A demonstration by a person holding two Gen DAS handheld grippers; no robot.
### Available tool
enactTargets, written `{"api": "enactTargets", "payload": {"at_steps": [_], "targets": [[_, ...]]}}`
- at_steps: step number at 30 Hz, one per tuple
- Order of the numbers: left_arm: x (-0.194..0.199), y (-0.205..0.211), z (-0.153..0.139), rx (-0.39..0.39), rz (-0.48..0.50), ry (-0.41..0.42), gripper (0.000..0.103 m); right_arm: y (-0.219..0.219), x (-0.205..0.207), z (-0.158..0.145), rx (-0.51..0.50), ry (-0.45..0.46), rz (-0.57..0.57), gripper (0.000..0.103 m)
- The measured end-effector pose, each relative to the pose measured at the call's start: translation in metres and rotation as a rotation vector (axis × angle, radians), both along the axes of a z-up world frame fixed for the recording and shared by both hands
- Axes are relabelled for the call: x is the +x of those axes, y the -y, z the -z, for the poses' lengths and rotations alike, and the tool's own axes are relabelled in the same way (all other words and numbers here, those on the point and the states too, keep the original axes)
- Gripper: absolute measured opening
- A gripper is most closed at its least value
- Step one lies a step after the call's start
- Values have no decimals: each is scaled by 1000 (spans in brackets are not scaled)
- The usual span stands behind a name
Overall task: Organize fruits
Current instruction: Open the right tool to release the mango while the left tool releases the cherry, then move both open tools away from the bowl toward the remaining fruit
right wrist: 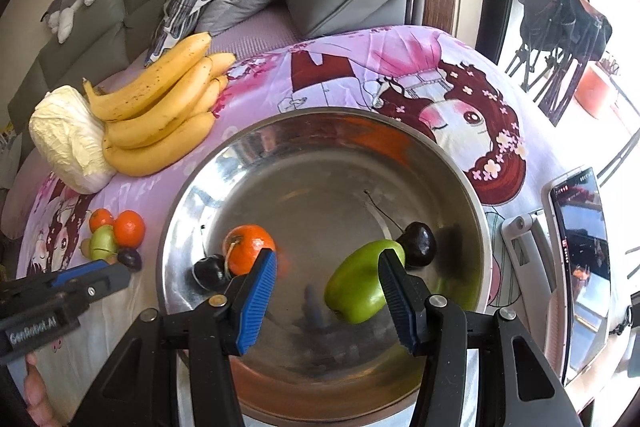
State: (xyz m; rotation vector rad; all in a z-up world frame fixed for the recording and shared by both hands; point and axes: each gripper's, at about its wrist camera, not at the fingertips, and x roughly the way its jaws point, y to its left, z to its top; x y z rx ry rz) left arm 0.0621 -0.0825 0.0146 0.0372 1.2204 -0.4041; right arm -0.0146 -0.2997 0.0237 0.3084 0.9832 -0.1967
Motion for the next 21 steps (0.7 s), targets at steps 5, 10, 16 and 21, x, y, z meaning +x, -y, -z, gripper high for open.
{"api": "enactTargets", "payload": {"at_steps": [5,10,16,21], "targets": [[0,-23,8,4,-70,-19,37,-13,1,-8,-17,19,-31,56],[0,-28,17,9,-82,-45,37,-26,4,-10,-28,24,-69,56],[0,-18,21,24,-68,-38,57,-33,5,-9,-49,8,-81,58],[2,-16,24,34,-77,-36,77,-29,5,-6,-71,-20,-59,67]]}}
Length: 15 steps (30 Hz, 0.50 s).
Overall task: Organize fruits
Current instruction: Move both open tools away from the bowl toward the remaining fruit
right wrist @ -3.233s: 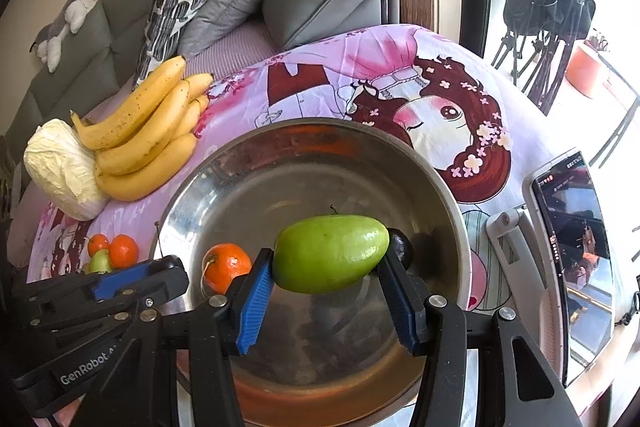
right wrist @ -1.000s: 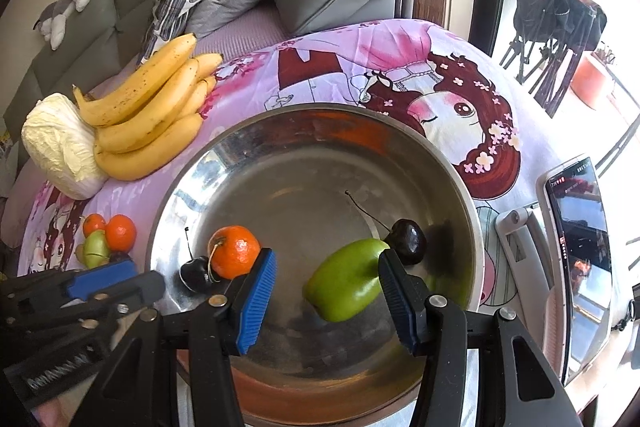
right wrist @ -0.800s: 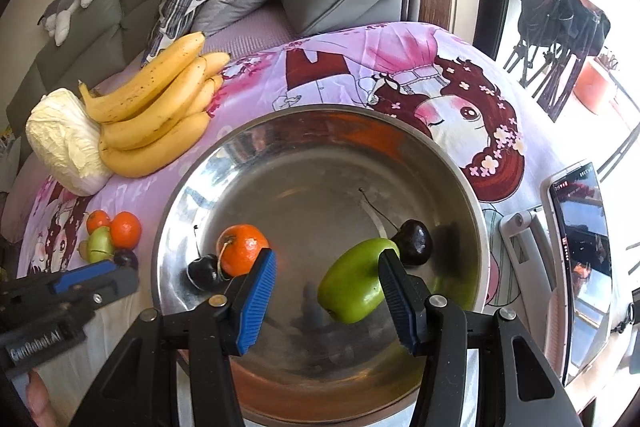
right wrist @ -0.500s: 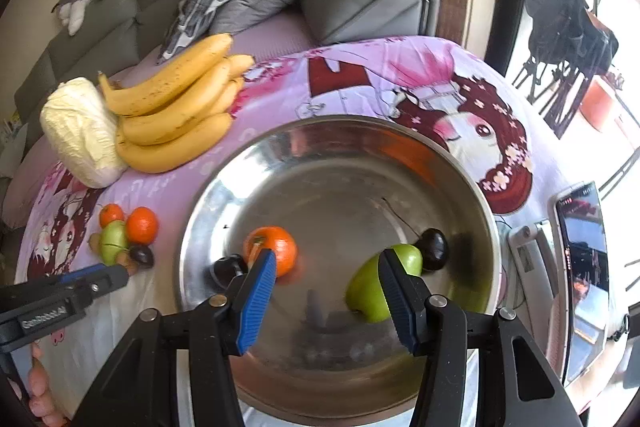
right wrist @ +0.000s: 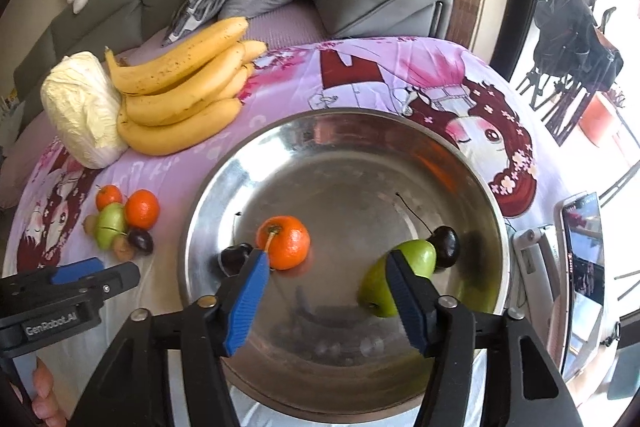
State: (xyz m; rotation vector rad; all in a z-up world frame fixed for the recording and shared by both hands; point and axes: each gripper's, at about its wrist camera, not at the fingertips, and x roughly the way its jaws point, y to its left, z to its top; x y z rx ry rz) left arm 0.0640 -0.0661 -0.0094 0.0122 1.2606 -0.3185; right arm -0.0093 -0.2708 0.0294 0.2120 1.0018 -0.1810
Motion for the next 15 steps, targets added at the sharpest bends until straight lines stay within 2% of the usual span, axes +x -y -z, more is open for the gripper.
{"api": "enactTargets", "payload": {"at_steps": [4,6,8,15], "targets": [[1,1,6,26,-6,-7,80,4,1,3,-6,-16,11,70],[1,1,9,23,-11,-10,81,5,1,5,-1,-20,10,74],[1,2,10,20,-12,-4,87,5,1,5,1,-19,9,81],[-1,0,8,38,-20,38,95,6,1,7,2,-23,19,83]]}}
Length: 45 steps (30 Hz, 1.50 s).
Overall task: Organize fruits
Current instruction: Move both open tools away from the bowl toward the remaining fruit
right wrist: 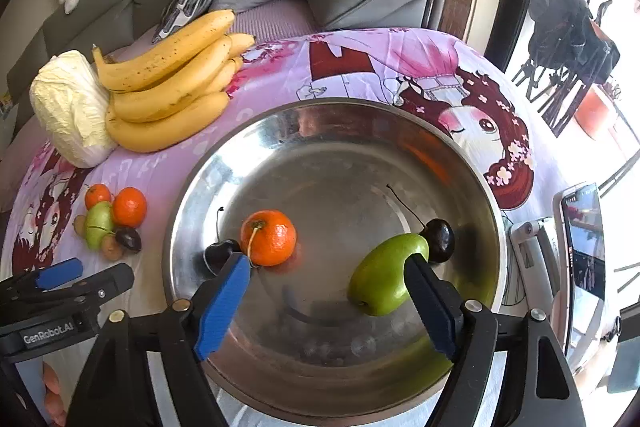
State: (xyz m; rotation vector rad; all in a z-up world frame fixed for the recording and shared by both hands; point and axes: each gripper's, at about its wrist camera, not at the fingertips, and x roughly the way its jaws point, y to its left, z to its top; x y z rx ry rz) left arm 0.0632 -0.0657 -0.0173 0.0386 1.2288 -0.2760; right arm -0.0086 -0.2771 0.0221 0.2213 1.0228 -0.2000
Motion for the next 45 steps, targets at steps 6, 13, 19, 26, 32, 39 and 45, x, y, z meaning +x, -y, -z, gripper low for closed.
{"api": "enactTargets", "payload": {"at_steps": [6,13,19,26,32,39,45], "targets": [[1,1,0,5,-6,18,99,1,0,0,1,2,-1,93],[1,0,0,10,-14,17,100,0,0,1,1,11,-7,103],[1,1,1,14,-9,12,100,0,0,2,3,16,-7,103],[0,0,0,21,-9,15,100,-2,-1,1,-1,27,-20,103],[2,-5,-3,16,-32,23,100,-8,0,-8,5,68,-34,103],[7,-18,-6,6,-71,26,100,-22,1,-10,13,73,-72,103],[12,-39,-9,-7,-118,26,100,-43,6,-6,15,74,-128,103]]}}
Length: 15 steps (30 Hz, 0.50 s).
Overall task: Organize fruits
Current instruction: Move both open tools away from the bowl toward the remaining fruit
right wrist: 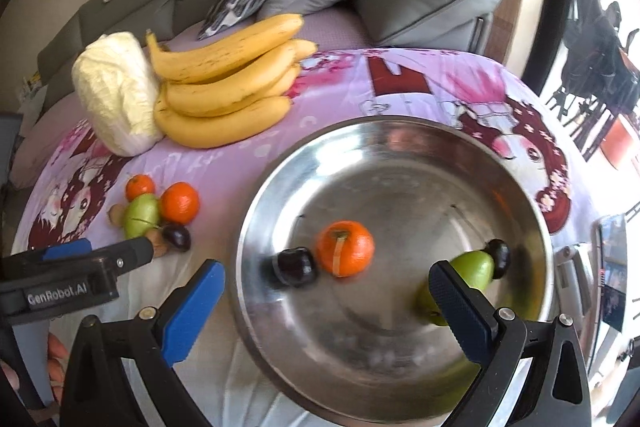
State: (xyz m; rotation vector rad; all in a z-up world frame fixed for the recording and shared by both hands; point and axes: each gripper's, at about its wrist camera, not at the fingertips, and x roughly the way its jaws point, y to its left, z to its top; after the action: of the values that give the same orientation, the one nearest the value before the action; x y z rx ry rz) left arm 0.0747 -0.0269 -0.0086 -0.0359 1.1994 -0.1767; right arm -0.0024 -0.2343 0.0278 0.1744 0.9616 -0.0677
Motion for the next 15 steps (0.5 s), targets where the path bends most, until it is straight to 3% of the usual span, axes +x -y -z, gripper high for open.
{"api": "enactTargets", "payload": {"at_steps": [15], "targets": [[16,-36,3,-16,-85,10,100,-60,15,8,6,0,-154,103]]}}
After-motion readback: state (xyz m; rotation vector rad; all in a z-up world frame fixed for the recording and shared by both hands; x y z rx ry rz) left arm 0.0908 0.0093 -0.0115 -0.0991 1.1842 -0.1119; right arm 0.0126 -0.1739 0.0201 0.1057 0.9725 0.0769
